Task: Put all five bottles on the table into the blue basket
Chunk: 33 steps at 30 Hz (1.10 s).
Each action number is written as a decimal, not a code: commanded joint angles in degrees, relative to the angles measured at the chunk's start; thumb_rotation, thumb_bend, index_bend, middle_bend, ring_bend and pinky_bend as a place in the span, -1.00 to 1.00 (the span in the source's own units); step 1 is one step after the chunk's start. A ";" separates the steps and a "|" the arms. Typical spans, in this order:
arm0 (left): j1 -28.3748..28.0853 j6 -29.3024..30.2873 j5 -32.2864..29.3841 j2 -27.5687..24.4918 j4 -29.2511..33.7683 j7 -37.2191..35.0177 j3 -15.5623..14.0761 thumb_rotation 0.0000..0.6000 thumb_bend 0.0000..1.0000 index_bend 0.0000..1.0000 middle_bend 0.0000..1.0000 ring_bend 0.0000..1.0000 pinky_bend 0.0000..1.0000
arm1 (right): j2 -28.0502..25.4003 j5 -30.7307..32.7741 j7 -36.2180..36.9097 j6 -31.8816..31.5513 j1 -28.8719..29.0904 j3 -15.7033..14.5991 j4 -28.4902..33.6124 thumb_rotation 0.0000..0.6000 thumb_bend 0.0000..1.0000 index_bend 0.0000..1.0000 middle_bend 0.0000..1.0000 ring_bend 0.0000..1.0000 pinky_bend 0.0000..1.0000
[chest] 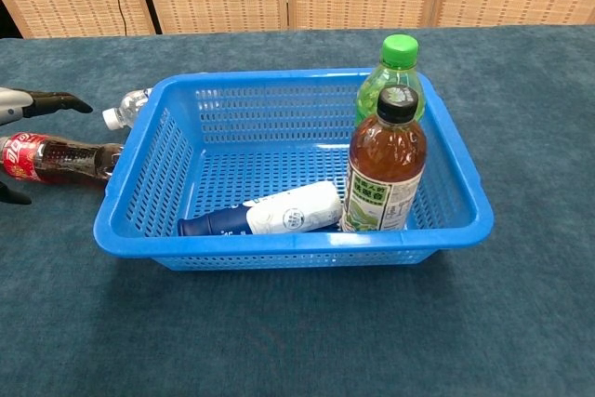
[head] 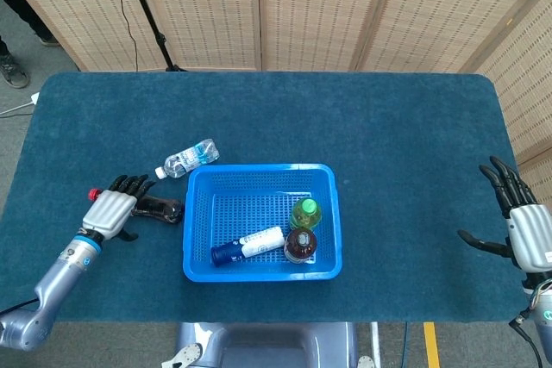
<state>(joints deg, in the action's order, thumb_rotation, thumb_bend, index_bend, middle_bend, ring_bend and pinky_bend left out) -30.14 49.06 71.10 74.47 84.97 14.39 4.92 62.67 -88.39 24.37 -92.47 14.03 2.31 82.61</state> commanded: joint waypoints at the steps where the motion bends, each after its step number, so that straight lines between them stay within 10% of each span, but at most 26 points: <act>1: -0.79 -0.43 -1.29 1.90 -1.65 0.77 0.17 1.00 -0.90 -1.00 -0.99 -1.00 -0.87 | -0.22 -0.36 0.93 0.11 -0.31 0.26 -0.05 1.00 -1.00 -1.00 -1.00 -1.00 -0.73; 6: -1.29 0.58 -2.60 4.92 -4.72 2.67 0.19 1.00 -0.78 -0.71 -0.69 -0.73 -0.39 | -0.27 -1.12 1.82 0.59 -0.47 0.50 -0.02 1.00 -1.00 -1.00 -1.00 -1.00 -0.73; 16: -0.97 5.58 -4.44 9.37 -8.55 5.68 0.84 1.00 -0.38 0.04 -0.04 -0.15 -0.02 | -0.33 -2.58 3.92 1.01 -0.78 1.16 -0.20 1.00 -1.00 -1.00 -1.00 -1.00 -0.73; 33: 3.38 19.22 9.84 -8.56 8.61 -9.05 2.47 1.00 -0.30 0.07 -0.01 -0.13 -0.02 | -0.18 -3.95 3.08 1.93 -1.11 1.60 0.67 1.00 -1.00 -0.99 -1.00 -1.00 -0.73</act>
<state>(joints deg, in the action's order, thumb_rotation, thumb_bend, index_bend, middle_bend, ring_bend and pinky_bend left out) -27.51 65.82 78.42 68.38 90.60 7.24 6.77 62.49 -92.36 27.45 -90.54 12.92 3.91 83.29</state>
